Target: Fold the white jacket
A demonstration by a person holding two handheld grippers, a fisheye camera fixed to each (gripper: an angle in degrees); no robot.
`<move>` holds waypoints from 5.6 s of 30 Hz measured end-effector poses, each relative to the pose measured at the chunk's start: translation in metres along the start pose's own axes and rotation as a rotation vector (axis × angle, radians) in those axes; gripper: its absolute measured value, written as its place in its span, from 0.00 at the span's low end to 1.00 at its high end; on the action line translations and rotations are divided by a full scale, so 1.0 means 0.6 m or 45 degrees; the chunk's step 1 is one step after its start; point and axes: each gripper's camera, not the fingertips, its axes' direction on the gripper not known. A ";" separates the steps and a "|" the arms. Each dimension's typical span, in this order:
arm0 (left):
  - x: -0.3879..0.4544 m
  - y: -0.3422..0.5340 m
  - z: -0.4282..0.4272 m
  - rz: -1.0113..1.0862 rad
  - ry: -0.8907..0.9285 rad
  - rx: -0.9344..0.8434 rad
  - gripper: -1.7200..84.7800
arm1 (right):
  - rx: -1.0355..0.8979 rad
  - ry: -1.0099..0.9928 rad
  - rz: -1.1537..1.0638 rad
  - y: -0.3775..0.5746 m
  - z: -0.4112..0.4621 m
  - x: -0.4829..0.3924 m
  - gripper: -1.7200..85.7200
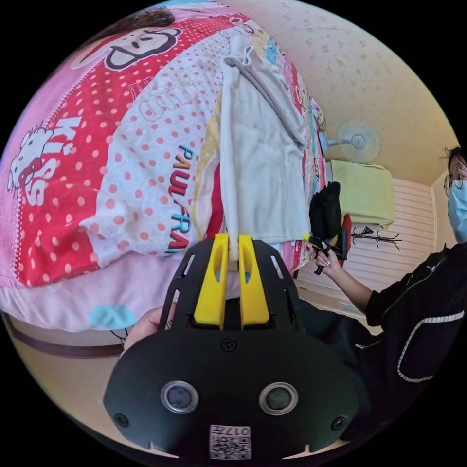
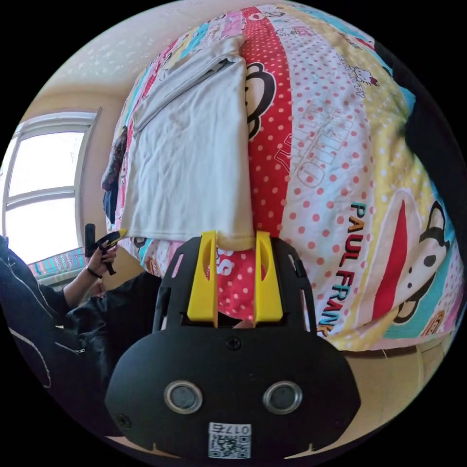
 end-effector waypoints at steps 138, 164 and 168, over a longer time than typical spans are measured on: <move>0.108 -0.076 -0.121 0.072 -0.050 0.476 0.08 | -0.497 0.900 -0.760 -0.530 0.783 -0.351 0.22; 0.571 -0.133 0.127 0.536 0.188 0.310 0.08 | 0.165 -0.475 -0.310 -0.492 0.093 0.419 0.13; 0.572 -0.152 0.161 0.493 -0.031 0.224 0.08 | 0.487 -0.571 -0.244 -0.427 -0.008 0.419 0.13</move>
